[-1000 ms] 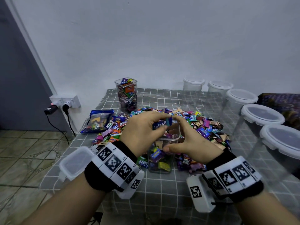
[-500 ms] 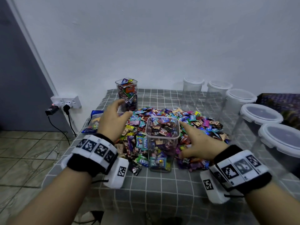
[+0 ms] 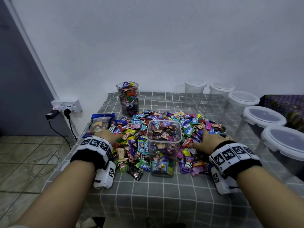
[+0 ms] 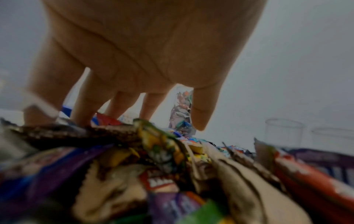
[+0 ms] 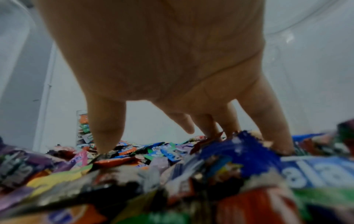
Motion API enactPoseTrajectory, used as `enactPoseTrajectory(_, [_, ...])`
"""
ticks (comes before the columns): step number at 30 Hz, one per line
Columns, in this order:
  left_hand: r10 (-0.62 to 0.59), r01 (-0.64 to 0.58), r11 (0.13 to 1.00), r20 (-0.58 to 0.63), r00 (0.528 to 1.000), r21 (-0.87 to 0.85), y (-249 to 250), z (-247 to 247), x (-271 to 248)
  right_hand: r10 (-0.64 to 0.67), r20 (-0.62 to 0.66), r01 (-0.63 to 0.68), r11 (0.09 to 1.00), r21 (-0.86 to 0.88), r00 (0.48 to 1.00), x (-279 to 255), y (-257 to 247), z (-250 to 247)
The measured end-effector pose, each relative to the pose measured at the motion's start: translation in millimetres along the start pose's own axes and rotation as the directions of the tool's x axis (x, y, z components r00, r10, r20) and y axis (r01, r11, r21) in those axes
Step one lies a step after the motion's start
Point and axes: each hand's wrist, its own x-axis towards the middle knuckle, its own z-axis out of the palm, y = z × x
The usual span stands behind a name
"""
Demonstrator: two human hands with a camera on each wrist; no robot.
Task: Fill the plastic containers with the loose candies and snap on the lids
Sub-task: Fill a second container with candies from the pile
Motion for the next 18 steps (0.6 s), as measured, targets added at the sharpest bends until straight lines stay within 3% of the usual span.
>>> enactPoseTrajectory(6, [0.077, -0.084, 0.988, 0.062, 0.995, 0.129, 15.6, 6.0, -8.1, -0.188, 0.058, 0.187, 0.982, 0.024, 0.98, 3.1, -8.5, 3.3])
enactPoseTrajectory(10, [0.196, -0.208, 0.961, 0.082, 0.977, 0.181, 29.7, 10.0, -18.6, -0.29, 0.083, 0.294, 0.954, -0.049, 0.953, 5.2, -17.4, 6.4])
enactPoseTrajectory(13, [0.269, -0.289, 0.929, 0.112, 0.956, 0.23, 39.1, 12.4, -21.8, -0.32, 0.089, 0.329, 0.937, -0.12, 0.943, 6.3, -24.5, 7.8])
enactPoseTrajectory(18, [0.349, -0.351, 0.89, 0.061, 0.935, 0.292, 44.6, 15.2, -27.0, -0.382, 0.017, 0.379, 0.908, -0.178, 0.924, 6.4, -27.2, 8.1])
